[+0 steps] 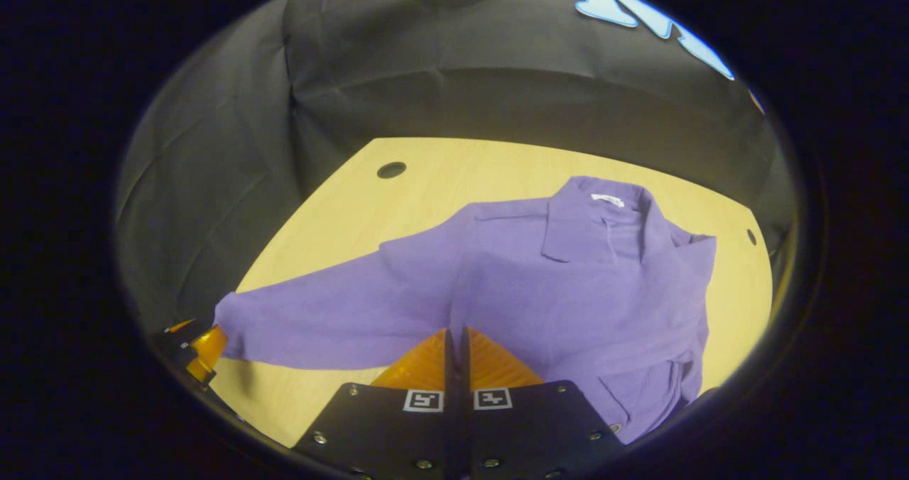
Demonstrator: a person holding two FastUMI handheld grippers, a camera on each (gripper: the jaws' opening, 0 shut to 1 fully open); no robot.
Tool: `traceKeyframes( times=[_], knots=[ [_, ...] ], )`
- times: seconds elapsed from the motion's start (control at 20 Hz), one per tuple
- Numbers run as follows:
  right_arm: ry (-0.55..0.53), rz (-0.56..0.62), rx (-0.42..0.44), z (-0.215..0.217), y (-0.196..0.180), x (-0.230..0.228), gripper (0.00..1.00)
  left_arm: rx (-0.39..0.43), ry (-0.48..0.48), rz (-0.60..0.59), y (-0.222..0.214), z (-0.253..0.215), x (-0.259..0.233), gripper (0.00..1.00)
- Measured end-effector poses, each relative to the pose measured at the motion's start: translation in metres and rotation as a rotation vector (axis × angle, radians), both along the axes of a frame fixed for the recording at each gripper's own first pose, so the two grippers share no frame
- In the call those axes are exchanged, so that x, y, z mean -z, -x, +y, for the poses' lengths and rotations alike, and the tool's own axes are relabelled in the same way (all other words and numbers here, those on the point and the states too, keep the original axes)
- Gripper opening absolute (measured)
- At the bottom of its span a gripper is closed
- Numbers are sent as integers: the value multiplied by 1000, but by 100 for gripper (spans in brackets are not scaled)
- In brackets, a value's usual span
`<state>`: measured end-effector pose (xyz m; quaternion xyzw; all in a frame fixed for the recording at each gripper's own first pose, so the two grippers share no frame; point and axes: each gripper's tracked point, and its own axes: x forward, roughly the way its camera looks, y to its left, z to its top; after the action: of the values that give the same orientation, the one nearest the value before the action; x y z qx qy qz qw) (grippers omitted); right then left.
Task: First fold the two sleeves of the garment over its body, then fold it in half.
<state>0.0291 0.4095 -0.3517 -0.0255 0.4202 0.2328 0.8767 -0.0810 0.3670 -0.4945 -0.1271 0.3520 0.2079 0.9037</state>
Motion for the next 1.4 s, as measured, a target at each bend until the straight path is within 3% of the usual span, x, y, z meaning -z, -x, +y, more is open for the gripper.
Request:
traceKeyframes(
  times=[0.05,0.15,0.25,0.3,0.35,0.4,0.45,0.5,0.65,0.7,0.75,0.9,1.0,1.15,1.3,1.35,1.4],
  knots=[
    [9,8,-2,1,1,5,1,-9,4,11,3,2,5,97],
    [23,18,-10,4,2,11,1,-19,8,31,10,5,15,100],
    [36,12,-8,4,3,14,2,-22,12,47,13,6,23,93],
    [23,18,-14,8,5,15,2,-25,15,54,15,6,28,100],
    [9,33,-23,11,6,17,5,-30,17,60,16,5,29,100],
    [0,49,-34,14,9,21,0,-35,12,59,16,5,29,97],
    [3,42,-38,14,11,19,20,-36,11,59,15,5,29,100],
    [2,39,-43,15,10,19,21,-36,8,62,16,5,30,97],
    [-5,32,-62,21,20,15,64,-39,9,61,15,5,29,96],
    [-7,24,-64,20,21,13,66,-44,9,60,15,6,28,93],
    [-13,22,-66,21,24,11,66,-48,8,59,14,5,28,99],
    [-36,24,-63,18,28,5,66,-63,5,61,14,3,27,95],
    [-40,18,-52,10,28,2,66,-60,-5,54,10,0,28,88],
    [-39,2,-33,-9,27,-3,63,-27,-10,48,3,-12,26,58],
    [-40,-6,-2,-33,28,-6,63,-52,-32,51,-10,-19,29,17],
    [-41,-9,11,-43,29,-8,63,-50,-47,68,-10,-20,31,8],
    [-40,-11,25,-53,29,-9,66,-49,-60,70,-10,-20,32,9]
  ],
)
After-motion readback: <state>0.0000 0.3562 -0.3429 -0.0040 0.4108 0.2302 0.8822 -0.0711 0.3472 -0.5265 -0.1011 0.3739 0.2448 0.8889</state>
